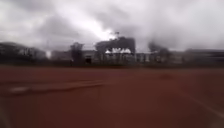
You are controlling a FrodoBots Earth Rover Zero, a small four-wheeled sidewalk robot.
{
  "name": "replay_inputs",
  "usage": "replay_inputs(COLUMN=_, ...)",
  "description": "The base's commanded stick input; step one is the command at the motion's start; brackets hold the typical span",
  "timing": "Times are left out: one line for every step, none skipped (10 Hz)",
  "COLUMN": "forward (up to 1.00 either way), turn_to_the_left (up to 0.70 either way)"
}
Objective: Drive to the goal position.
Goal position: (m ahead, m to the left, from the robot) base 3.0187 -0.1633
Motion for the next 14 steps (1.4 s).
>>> replay_inputs(forward=0.70, turn_to_the_left=-0.22)
replay_inputs(forward=0.70, turn_to_the_left=0.00)
replay_inputs(forward=0.70, turn_to_the_left=0.00)
replay_inputs(forward=0.70, turn_to_the_left=0.00)
replay_inputs(forward=0.70, turn_to_the_left=0.00)
replay_inputs(forward=0.70, turn_to_the_left=0.00)
replay_inputs(forward=0.70, turn_to_the_left=0.00)
replay_inputs(forward=0.70, turn_to_the_left=0.00)
replay_inputs(forward=0.70, turn_to_the_left=0.00)
replay_inputs(forward=0.70, turn_to_the_left=-0.01)
replay_inputs(forward=0.70, turn_to_the_left=-0.21)
replay_inputs(forward=0.70, turn_to_the_left=-0.35)
replay_inputs(forward=0.70, turn_to_the_left=-0.35)
replay_inputs(forward=0.70, turn_to_the_left=-0.35)
